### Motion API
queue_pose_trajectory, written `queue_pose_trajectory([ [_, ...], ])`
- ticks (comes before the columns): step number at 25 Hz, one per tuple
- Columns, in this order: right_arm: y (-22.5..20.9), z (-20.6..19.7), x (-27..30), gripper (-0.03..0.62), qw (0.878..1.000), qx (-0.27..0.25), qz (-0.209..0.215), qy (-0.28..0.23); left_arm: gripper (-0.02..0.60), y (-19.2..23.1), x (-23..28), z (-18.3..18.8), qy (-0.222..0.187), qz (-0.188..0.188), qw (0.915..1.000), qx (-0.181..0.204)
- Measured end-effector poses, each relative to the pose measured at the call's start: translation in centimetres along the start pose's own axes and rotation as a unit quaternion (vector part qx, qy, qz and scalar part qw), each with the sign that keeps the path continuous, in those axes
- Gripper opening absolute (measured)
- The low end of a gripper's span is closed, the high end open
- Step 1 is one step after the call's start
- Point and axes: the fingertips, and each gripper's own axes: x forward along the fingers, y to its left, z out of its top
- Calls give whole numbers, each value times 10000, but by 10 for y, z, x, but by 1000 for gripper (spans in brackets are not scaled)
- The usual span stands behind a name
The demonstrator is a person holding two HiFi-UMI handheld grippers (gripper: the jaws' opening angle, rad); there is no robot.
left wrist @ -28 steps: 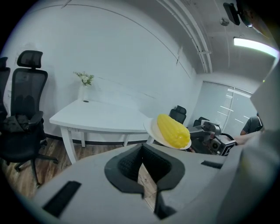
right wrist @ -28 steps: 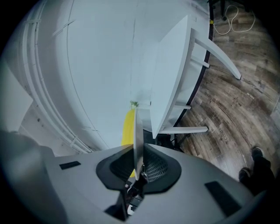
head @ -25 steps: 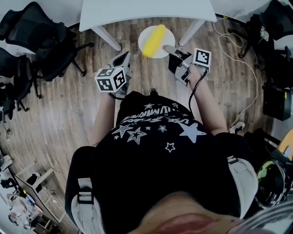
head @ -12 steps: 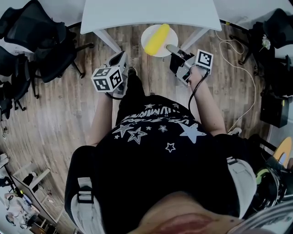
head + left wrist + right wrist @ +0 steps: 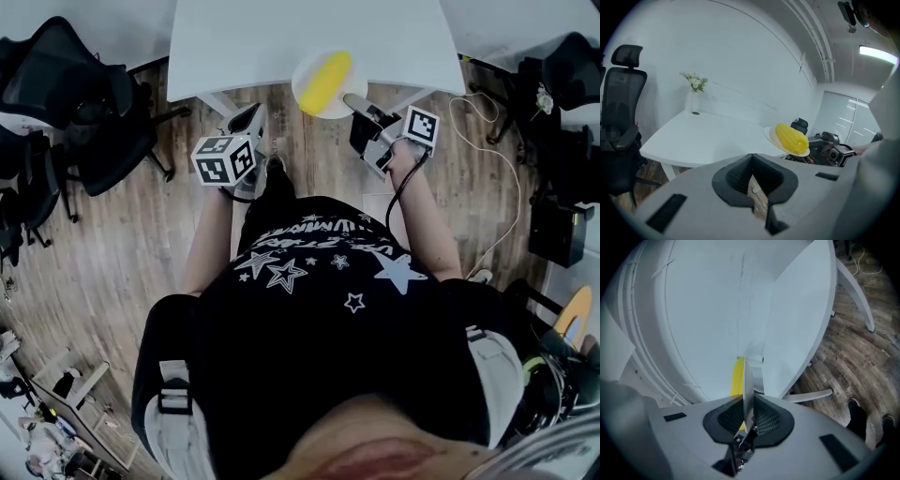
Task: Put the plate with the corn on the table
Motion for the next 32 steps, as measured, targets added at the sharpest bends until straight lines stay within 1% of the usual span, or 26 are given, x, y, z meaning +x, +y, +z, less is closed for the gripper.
queue_pose_trajectory([
  [5, 0, 32, 49, 38, 10000, -42, -8, -25, 6, 45, 31, 34, 2, -11, 10000, -9],
  [10, 0, 56, 89, 38, 9999, -34, -95, -56, 6, 80, 55, 55, 90, -45, 9999, -75],
  [14, 1, 65, 119, 38, 9998, -122, -171, -38, 6, 105, 67, 67, 141, -86, 9998, -116],
  [18, 1, 73, 148, 38, 9998, -97, -149, -55, 6, 132, 77, 78, 169, -98, 9997, -161],
  [23, 1, 86, 181, 38, 9996, -128, -248, -63, 6, 162, 87, 88, 234, -108, 9993, -258],
  [26, 2, 89, 210, 38, 9996, -107, -255, -111, 6, 189, 92, 93, 305, -146, 9990, -293],
  [29, 3, 94, 239, 38, 9996, -111, -240, -136, 6, 215, 100, 104, 260, -210, 9990, -293],
  [32, 3, 97, 248, 38, 9995, -133, -246, -123, 6, 223, 104, 111, 231, -195, 9992, -261],
])
